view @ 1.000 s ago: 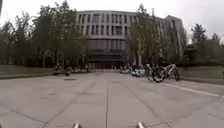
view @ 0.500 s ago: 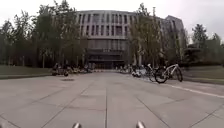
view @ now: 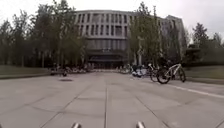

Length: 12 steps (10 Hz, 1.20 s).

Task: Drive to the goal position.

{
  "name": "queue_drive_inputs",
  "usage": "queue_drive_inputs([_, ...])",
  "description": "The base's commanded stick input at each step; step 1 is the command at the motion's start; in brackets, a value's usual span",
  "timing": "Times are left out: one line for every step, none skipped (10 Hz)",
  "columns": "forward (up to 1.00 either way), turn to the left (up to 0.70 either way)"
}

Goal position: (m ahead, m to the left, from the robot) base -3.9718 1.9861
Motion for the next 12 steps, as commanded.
queue_drive_inputs([0.5,0.0])
queue_drive_inputs([0.5,0.0])
queue_drive_inputs([0.45,0.0])
queue_drive_inputs([0.26,0.0])
queue_drive_inputs([0.04,0.0])
queue_drive_inputs([0.0,0.03])
queue_drive_inputs([0.0,0.26])
queue_drive_inputs([0.0,0.5])
queue_drive_inputs([0.0,0.5])
queue_drive_inputs([0.0,0.5])
queue_drive_inputs([0.0,0.5])
queue_drive_inputs([0.0,0.5])
